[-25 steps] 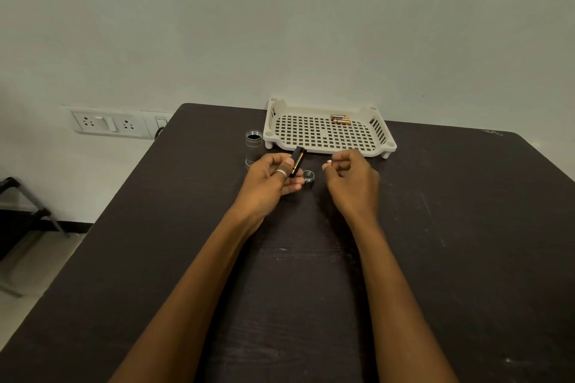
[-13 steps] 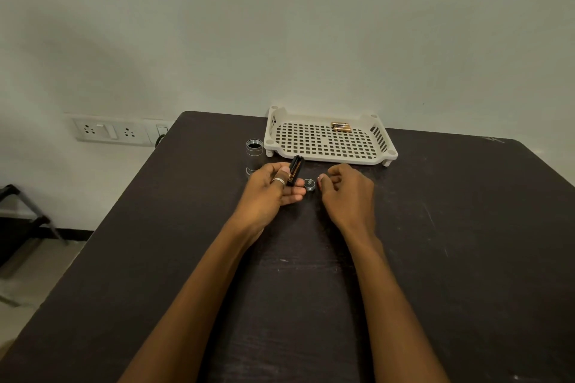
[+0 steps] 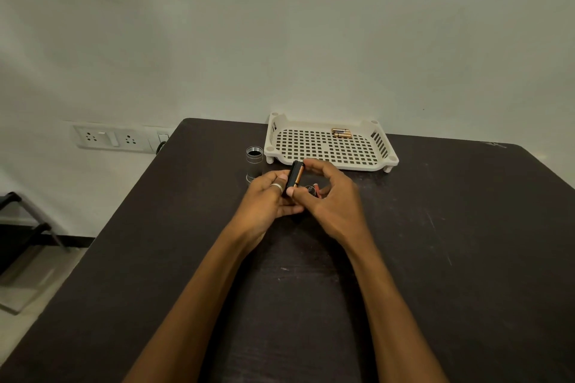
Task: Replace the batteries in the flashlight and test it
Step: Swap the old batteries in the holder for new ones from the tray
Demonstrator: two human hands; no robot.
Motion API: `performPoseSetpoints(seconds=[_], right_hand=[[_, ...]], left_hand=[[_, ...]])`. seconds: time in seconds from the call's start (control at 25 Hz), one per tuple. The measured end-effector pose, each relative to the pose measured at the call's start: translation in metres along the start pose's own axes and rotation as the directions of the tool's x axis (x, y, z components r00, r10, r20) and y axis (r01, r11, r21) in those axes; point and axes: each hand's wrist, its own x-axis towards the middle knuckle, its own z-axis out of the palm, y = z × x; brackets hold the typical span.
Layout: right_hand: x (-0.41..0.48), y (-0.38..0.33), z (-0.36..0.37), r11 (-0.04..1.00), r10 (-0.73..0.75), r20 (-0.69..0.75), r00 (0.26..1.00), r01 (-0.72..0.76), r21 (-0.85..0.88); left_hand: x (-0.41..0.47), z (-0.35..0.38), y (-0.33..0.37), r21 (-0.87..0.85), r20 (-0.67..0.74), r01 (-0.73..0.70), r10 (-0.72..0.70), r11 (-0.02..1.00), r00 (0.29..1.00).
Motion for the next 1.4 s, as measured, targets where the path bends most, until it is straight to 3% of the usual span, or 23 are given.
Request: performPoseSetpoints(seconds=[0.36, 0.76, 1.2, 1.4], right_hand=[[0.000, 0.003, -0.001, 0.981, -0.147, -0.020, 0.989, 0.143, -0.134], [-0.004, 0.003, 0.004, 0.847, -0.351, -0.026, 0.936, 0.305, -0.436], [-0.008, -0.001, 0.011, 0.751, -0.373, -0.013, 0.928, 0.293, -0.592], [-0.009, -0.006, 0.013, 0.785, -0.355, -0.020, 0.935, 0.287, -0.550]], left_hand=[[0.001, -0.001, -0.001, -0.010, 0.028, -0.011, 0.011, 1.000, 1.000], [0.001, 0.000, -0.005, 0.039, -0.013, -0.077, 0.078, 0.996, 0.997], [0.010, -0.007, -0.015, 0.110, -0.005, -0.077, 0.078, 0.991, 0.997], [0.008, -0.007, -0.013, 0.163, 0.008, -0.097, 0.097, 0.982, 0.995]])
